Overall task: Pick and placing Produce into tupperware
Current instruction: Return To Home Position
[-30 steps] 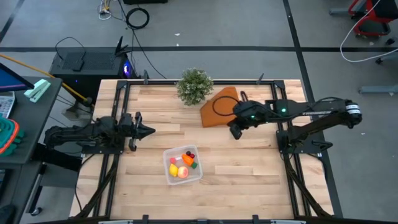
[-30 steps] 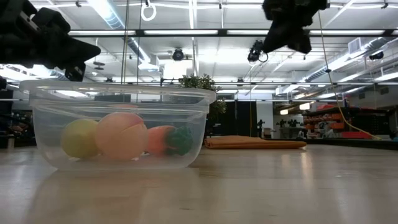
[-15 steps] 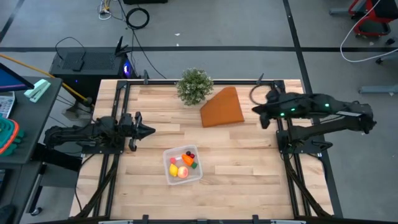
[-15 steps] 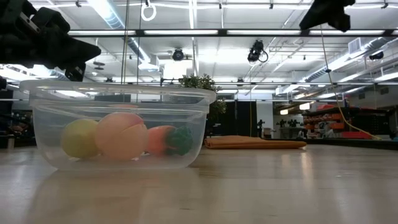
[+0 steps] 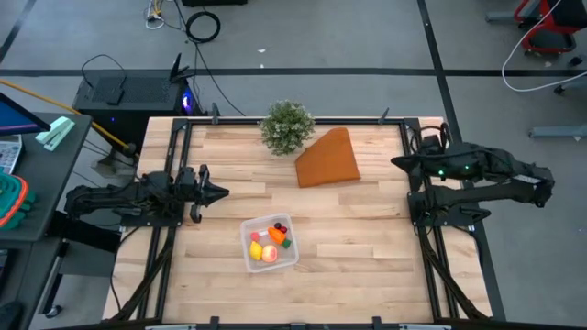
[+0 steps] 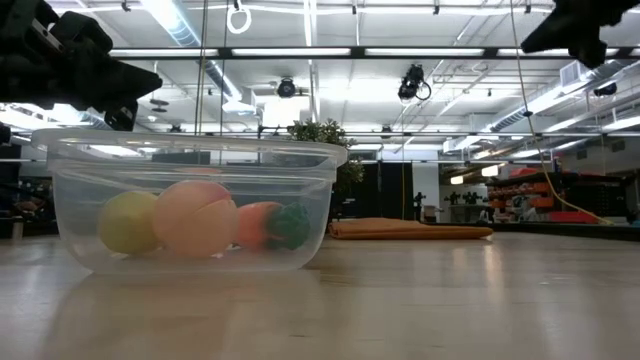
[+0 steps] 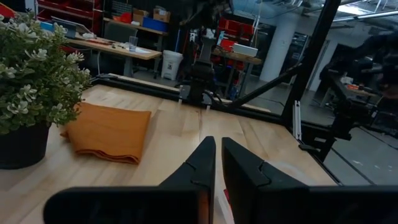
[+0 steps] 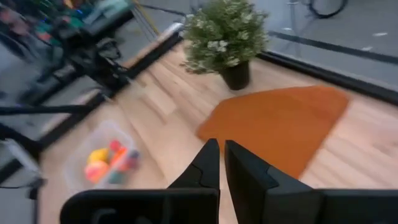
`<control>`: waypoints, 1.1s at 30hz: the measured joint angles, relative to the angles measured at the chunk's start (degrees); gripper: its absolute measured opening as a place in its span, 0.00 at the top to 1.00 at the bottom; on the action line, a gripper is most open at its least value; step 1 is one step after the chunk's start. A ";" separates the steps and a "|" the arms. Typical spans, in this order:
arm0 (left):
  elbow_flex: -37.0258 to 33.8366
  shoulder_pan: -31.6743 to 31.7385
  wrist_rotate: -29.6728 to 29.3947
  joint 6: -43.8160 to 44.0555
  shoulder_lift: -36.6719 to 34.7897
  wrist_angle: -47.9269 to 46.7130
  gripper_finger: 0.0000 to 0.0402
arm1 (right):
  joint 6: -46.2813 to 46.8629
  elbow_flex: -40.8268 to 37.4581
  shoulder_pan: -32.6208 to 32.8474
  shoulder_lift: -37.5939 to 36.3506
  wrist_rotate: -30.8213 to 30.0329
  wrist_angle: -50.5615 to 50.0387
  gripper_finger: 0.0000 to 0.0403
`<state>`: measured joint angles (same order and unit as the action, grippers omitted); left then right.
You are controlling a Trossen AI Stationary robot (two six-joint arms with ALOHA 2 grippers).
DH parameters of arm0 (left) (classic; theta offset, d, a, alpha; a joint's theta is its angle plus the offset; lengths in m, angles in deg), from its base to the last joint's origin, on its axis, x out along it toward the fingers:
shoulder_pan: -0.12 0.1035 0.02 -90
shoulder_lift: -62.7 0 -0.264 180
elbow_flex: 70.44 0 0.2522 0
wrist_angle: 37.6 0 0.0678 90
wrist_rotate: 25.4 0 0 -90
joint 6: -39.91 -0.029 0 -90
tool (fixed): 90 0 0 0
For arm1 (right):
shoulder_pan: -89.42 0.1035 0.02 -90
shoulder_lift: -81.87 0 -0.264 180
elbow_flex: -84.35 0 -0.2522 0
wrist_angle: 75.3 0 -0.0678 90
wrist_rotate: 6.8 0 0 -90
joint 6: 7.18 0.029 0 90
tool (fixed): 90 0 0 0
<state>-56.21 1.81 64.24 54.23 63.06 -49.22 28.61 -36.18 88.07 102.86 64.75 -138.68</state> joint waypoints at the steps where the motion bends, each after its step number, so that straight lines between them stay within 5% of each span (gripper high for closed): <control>1: 0.00 0.00 0.00 0.01 0.00 0.01 0.92 | 0.22 -2.21 0.00 -2.02 0.77 1.86 1.00; 12: 0.00 0.00 0.02 -0.01 0.00 0.05 0.90 | -1.30 -18.30 0.00 -20.98 1.14 16.16 1.00; 24: -0.01 0.00 0.15 -0.03 0.00 0.38 0.93 | -11.72 -20.55 0.02 -21.06 4.76 33.42 1.00; 33: -0.02 0.00 0.11 0.01 0.00 0.47 0.90 | -8.70 -36.46 0.01 -21.00 10.89 62.98 1.00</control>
<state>-56.23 1.81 64.35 54.23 63.06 -48.75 19.90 -72.65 88.09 81.86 75.64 -75.70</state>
